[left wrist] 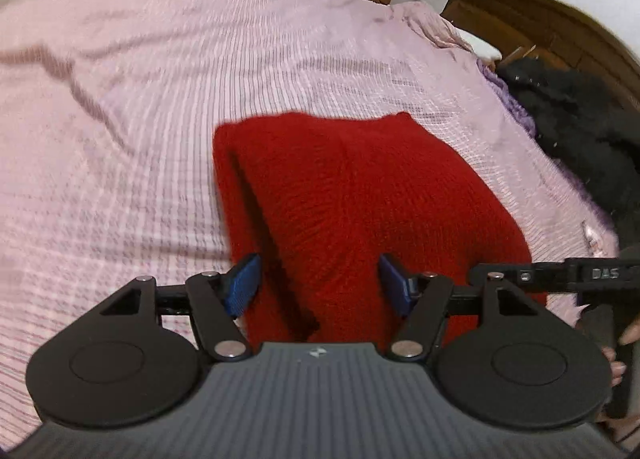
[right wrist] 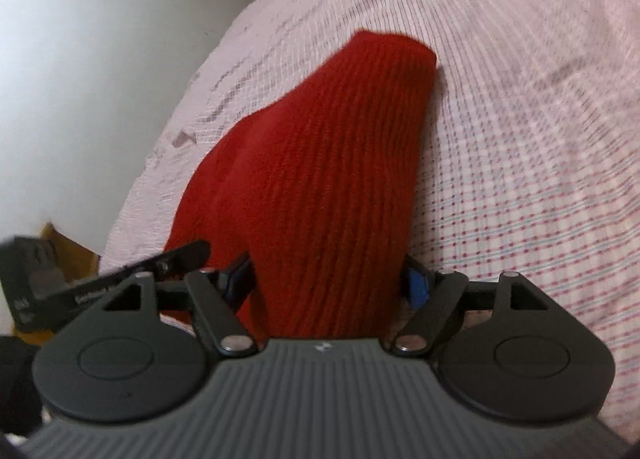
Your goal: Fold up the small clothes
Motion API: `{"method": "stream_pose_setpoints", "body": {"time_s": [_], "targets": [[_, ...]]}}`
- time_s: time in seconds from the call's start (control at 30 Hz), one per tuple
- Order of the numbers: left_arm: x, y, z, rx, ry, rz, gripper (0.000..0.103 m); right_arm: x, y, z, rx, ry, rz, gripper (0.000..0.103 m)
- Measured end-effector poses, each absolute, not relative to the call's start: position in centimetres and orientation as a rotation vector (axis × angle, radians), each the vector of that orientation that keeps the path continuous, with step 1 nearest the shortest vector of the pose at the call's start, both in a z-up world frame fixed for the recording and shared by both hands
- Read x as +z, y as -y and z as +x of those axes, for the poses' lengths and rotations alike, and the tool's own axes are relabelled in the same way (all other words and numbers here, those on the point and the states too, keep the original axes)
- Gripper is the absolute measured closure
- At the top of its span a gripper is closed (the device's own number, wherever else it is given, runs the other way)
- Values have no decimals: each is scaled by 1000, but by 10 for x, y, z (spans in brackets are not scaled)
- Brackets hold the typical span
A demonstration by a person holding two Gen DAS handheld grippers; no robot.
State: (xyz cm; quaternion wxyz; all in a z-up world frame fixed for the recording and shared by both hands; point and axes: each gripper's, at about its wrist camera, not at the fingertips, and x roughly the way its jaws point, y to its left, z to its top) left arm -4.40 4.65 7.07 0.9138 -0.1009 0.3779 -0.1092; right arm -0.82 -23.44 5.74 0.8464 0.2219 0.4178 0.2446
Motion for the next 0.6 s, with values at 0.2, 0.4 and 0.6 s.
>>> {"method": "stream_pose_setpoints", "body": {"time_s": [0.2, 0.4, 0.6], "targets": [[106, -38, -54, -201, -676, -120, 32, 90, 241, -30, 461, -640, 251, 27], [121, -17, -48, -206, -648, -72, 34, 71, 231, 3, 492, -620, 309, 60], [89, -7, -27, -181, -718, -32, 34, 68, 206, -3, 516, -645, 252, 59]]}}
